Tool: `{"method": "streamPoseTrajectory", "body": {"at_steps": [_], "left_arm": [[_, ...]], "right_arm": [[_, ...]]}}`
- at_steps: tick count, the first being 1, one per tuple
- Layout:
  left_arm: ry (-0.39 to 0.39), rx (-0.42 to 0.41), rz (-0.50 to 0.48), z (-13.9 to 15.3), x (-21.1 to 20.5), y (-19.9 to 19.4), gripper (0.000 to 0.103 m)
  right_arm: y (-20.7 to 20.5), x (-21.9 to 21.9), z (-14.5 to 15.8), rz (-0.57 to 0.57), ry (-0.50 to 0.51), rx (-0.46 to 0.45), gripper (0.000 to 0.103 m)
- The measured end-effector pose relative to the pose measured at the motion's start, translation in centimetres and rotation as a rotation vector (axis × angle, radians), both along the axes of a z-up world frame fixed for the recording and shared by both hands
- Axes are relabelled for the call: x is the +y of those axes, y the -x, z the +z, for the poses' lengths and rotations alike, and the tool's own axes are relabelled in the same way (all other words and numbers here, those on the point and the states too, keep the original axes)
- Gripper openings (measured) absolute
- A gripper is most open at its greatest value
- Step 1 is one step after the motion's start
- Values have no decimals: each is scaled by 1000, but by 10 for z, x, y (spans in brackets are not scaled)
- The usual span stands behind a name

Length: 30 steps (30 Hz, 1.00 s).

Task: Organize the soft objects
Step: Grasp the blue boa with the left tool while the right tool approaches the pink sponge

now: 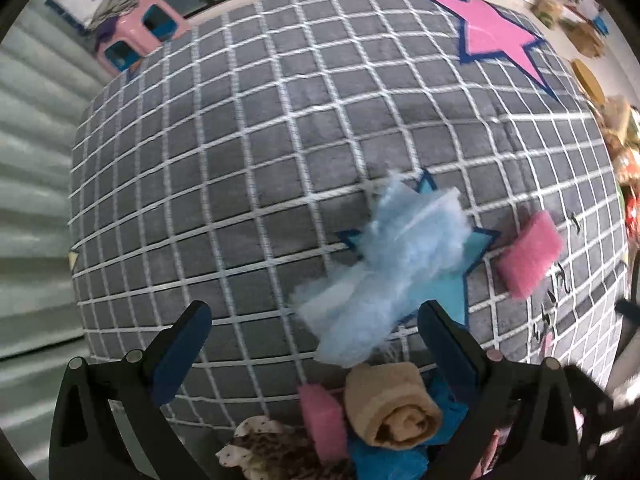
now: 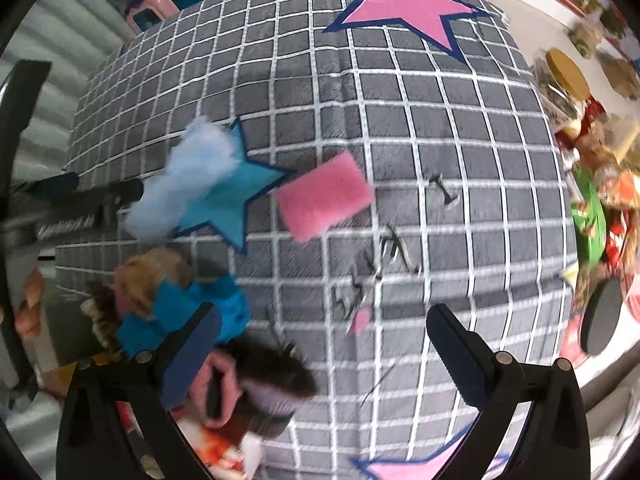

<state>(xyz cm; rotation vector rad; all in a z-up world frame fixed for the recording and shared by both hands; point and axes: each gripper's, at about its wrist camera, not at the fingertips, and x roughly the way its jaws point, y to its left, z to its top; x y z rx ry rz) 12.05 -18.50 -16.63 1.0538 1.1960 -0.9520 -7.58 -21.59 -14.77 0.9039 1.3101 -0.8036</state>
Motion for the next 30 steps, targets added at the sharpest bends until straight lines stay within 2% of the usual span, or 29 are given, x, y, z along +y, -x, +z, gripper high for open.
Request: {"method": "streamPoseTrajectory", "body": {"at_steps": [3,7,14,20,22,26,30], "left_arm": [[-12,-16,-65,-8,-3,11,103],[-21,-32,-98,-20,-9,18,103],[-44,-31,-132,-46,-21,33,103],[-56,3,-151,-66,-24,56,103],[-56,6,-158,-82,-22,50,103],[-48,48,-141,-91,-20,49,103],[-53,128,-85,-97,-9,28,103]], "right_arm": [[-12,-10,-7,75,21,-5,103],[-30,-20,-22,158,16,-3,103],[-37,-34,-54,157,-1,18,103],[-38,-40,-77,197,-10,24,103],[-36,-38,-88,226,-22,24,103],[-34,-34,-98,266,-1,38,103],[-39,-38,-100,283,14,41,103]]}}
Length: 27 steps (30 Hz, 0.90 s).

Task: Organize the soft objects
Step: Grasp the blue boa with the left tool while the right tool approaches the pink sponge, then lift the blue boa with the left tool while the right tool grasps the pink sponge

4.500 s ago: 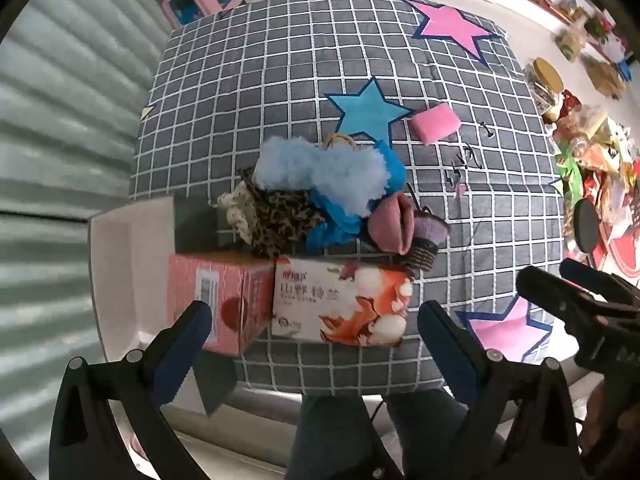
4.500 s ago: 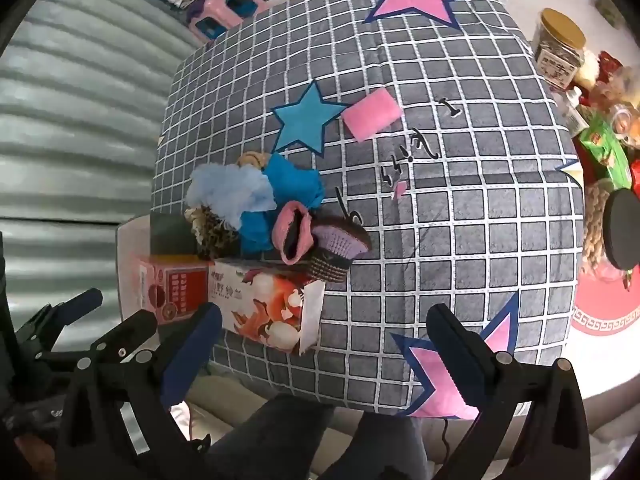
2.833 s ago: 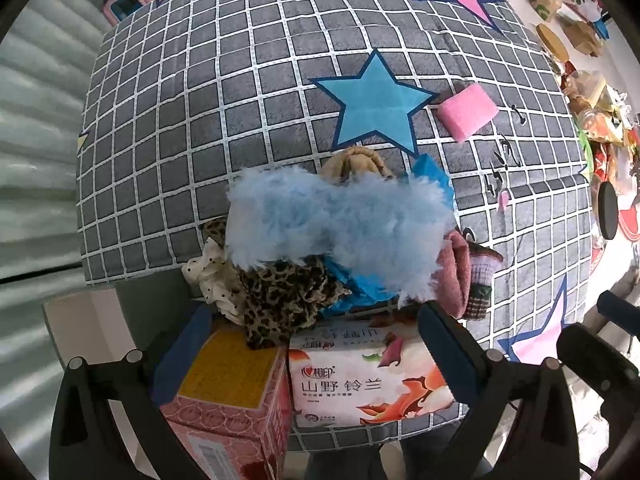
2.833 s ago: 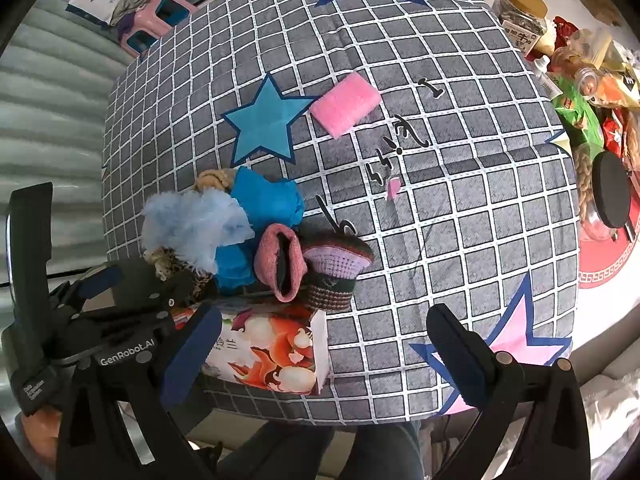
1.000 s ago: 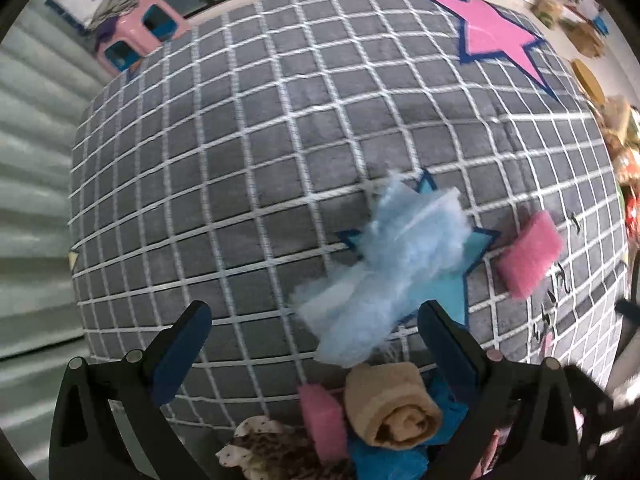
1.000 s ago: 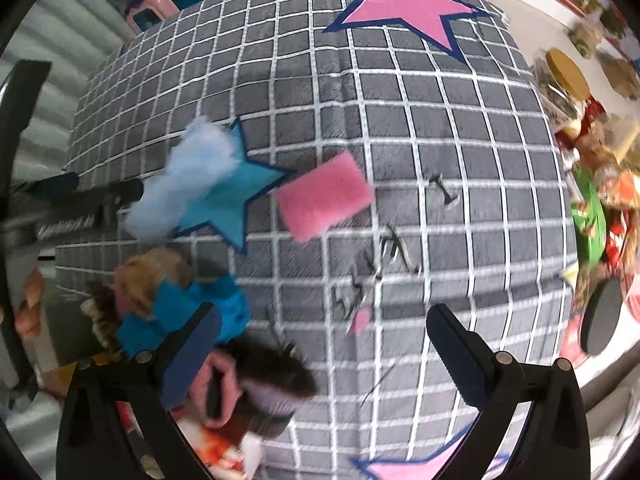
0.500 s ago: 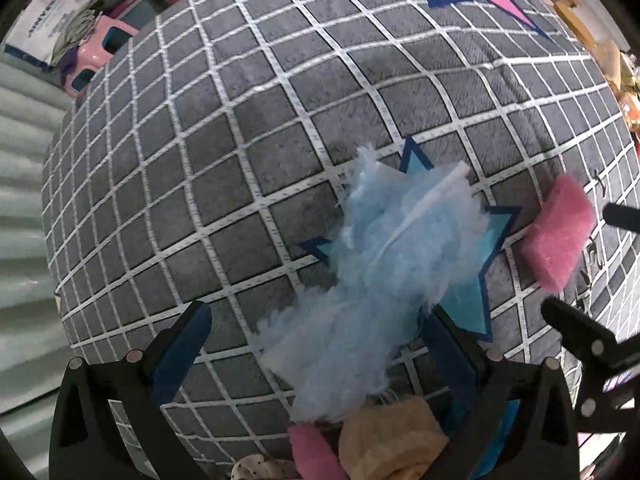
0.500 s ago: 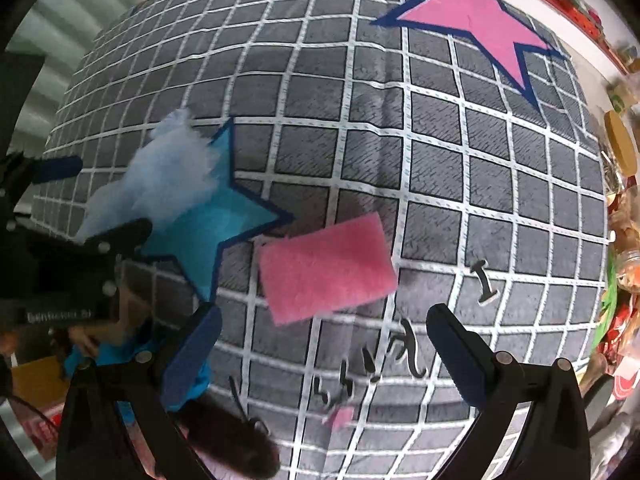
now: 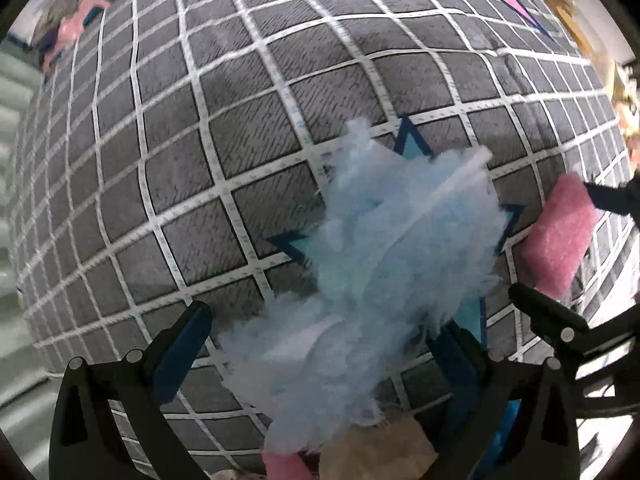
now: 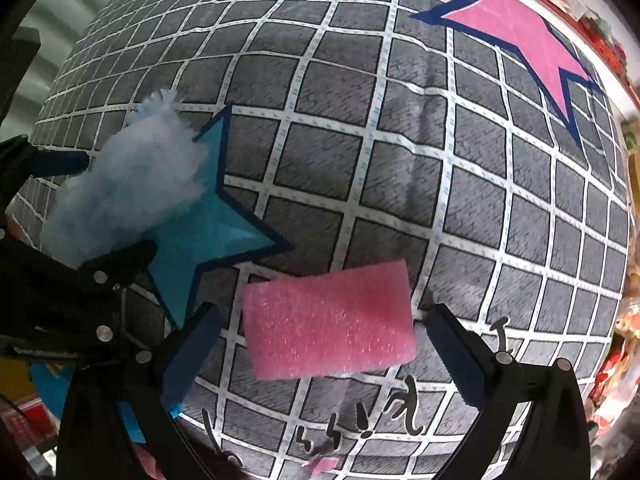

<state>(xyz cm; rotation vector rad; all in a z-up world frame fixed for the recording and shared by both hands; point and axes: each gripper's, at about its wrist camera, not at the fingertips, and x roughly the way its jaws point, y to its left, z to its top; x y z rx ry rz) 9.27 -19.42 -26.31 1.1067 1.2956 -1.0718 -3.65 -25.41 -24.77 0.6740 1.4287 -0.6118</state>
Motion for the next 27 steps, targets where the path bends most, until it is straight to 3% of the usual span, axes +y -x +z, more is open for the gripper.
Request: {"method": "streamPoseTrajectory", "body": {"at_steps": [6,10,12,15,16,17,27], "left_arm": [[-34,8,31,-6,5,-10,103],[-64,7,57,-8,-11,-14,100],[-44,7,53,-6,-15,-8,90],[-25,2,43,7,-34,3,57],[-23,3,47,10,-37,4,35],[-27,4,54,13,-40,5,30],[111,-21,67,90,-46,25,28]], "right_arm": [[-13,-13,7,29,37,53,93],[-21,-1,19,32,41,54,72],[-22,1,22,26,25,69,72],[-13,3,25,-7,13,79,72],[-10,3,27,-26,4,72,72],[-5,1,28,-47,-7,63,72],[27,5,73,-201,-48,-27,72]]}}
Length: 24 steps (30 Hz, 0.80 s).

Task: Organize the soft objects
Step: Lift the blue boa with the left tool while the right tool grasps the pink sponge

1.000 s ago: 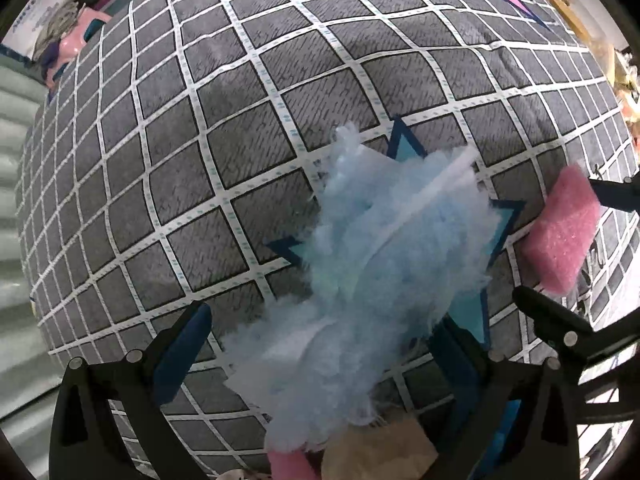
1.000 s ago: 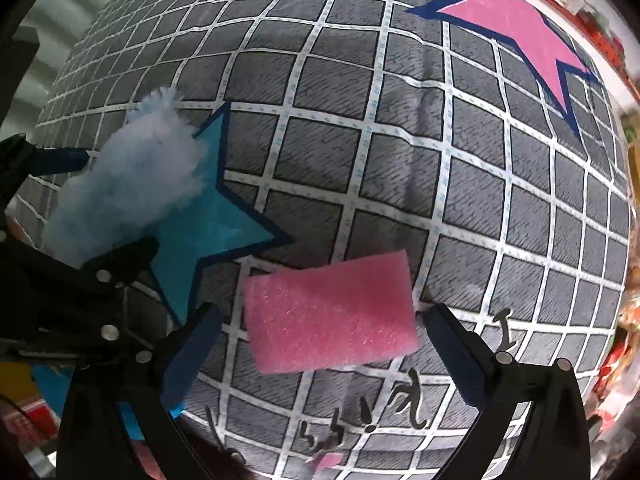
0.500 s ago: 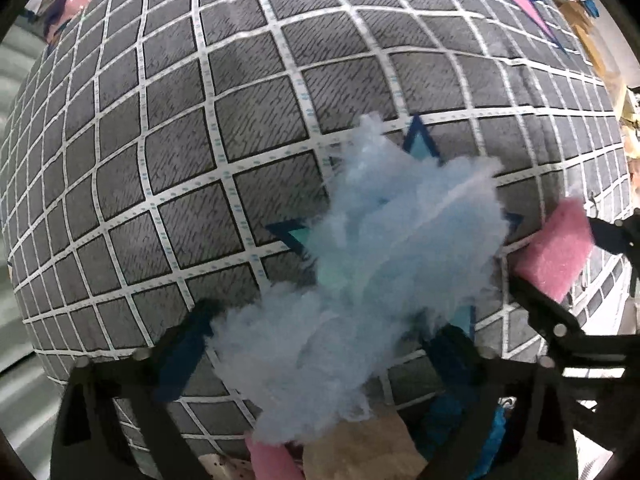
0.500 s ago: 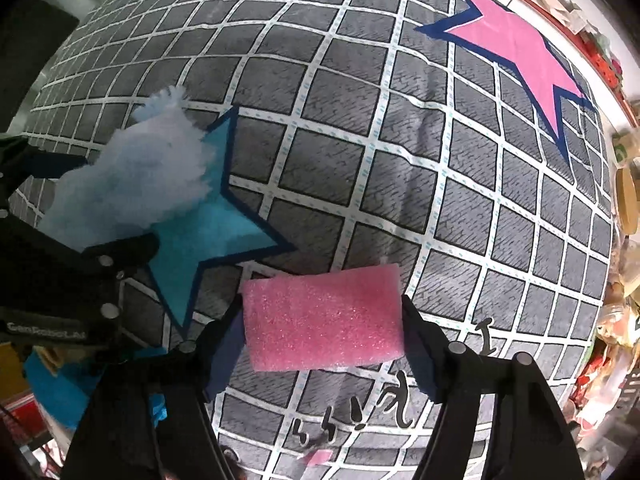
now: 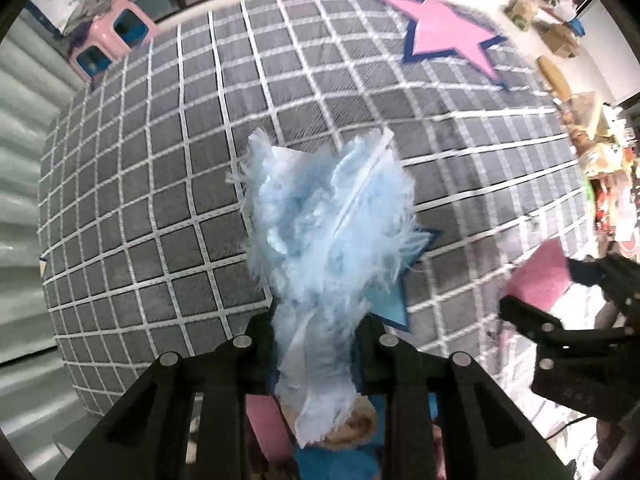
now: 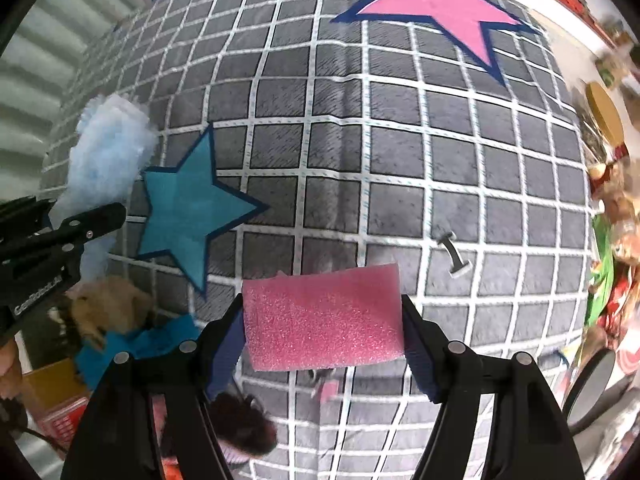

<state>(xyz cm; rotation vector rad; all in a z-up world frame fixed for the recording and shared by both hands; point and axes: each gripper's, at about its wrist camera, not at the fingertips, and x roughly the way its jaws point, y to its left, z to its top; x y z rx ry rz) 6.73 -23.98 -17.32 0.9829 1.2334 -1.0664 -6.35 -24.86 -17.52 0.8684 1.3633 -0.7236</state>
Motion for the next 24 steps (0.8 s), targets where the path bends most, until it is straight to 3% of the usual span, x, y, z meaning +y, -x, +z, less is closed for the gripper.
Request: {"method": "streamPoseTrajectory", "body": {"at_steps": [5,14,24], "left_arm": [[40,-8,-1,32,12,11,28],[64,-21,16,71,95,37,28],[35,-27,32,91,157,65,28]], "right_arm": [[5,5,28,-17,2,-38,72],[42,39,64,-9,-5,-83,72],[60,67,84,9,-30,-116,72]]}}
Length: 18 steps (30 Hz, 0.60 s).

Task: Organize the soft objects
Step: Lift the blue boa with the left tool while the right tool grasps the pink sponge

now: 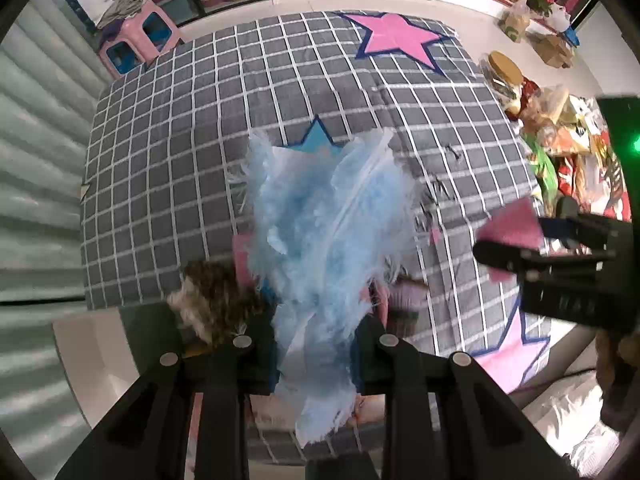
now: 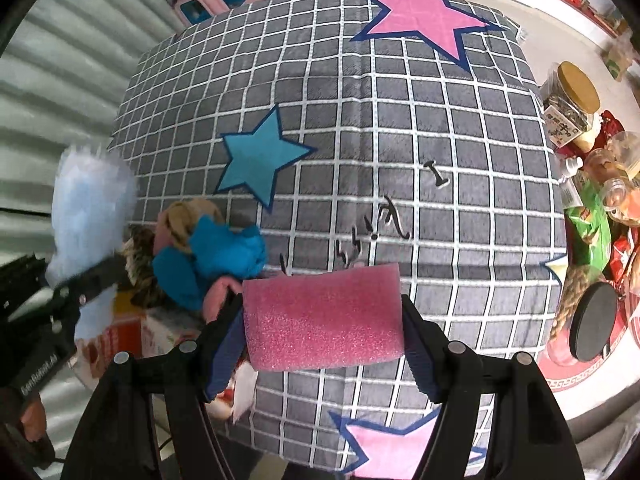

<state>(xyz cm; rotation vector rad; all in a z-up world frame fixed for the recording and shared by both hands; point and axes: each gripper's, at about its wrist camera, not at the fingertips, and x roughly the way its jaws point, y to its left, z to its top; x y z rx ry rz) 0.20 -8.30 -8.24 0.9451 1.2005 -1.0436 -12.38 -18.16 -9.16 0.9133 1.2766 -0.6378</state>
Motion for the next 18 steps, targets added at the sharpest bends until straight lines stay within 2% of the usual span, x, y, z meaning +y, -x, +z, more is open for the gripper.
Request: {"method": "streamPoseTrajectory", "body": {"at_steps": [8,14,18], "left_arm": [[-20,23,29,3,45,22,29],[-38,22,61,-2,75,37,28],[-51,25,46,-7,89,45,29]], "right_arm": [[15,31,8,40,-25,-11,72],[19,54,3,85,-44,-22,72],[20,70,-1,102,-51,-18,72]]}}
